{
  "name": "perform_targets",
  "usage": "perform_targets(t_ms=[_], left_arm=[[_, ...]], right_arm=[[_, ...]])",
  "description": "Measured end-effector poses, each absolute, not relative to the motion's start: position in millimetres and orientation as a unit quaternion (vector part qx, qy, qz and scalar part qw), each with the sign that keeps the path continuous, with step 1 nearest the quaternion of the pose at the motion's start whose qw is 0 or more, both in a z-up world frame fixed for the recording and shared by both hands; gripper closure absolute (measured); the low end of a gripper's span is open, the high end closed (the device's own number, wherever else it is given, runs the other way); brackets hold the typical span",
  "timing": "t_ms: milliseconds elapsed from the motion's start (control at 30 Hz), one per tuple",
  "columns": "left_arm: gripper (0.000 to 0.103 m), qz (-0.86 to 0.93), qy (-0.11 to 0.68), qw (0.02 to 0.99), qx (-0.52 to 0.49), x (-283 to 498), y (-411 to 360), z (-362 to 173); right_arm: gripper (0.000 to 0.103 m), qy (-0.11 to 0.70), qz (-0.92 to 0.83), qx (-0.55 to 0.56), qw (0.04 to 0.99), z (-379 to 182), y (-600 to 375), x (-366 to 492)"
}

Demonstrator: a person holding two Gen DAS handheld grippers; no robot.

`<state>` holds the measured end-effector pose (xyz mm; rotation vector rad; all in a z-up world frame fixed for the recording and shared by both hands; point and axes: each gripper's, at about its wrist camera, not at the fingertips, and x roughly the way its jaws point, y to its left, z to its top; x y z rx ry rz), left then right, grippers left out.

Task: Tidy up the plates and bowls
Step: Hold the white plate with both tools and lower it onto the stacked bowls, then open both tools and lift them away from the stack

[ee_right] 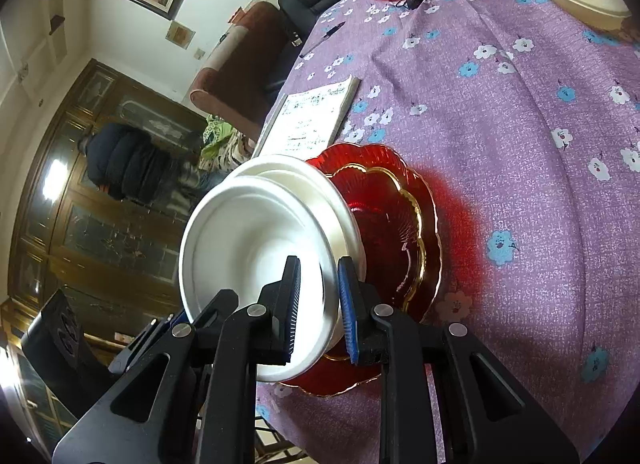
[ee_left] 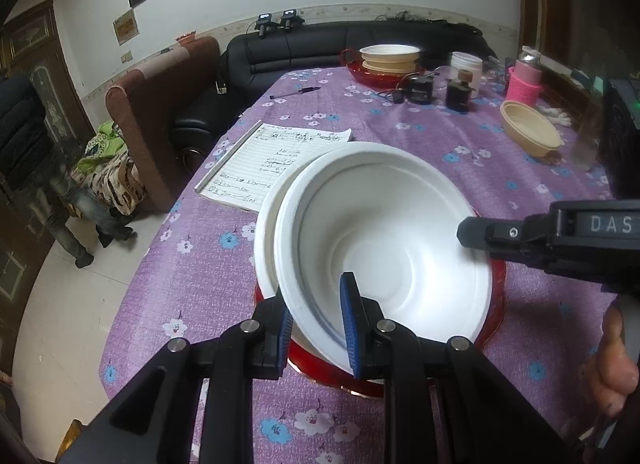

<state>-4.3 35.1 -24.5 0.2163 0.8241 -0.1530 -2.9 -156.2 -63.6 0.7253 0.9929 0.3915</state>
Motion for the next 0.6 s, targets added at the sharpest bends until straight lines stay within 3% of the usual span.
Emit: perform_targets(t_ms=[200,333,600], left_arm=[[0.08,-0.068,0.394,0.909,0.119,-13.0,35.7,-23.1],[0.046,-0.04,0.373,0.917,0.135,-19.7,40.0,-18.1],[0.045,-0.021,0.358,0.922,0.144,-29.2,44.8,-8.5]], right_arm=[[0.084,0.46,0.183,0.339,0.8,-62.7,-156.7,-6.6],[0.084,0.455,0.179,0.343,0.802,-61.3,-160.3,-10.2],[0.084,0.445,0.18,0.351,0.804,-57.9,-168.4,-19.2]])
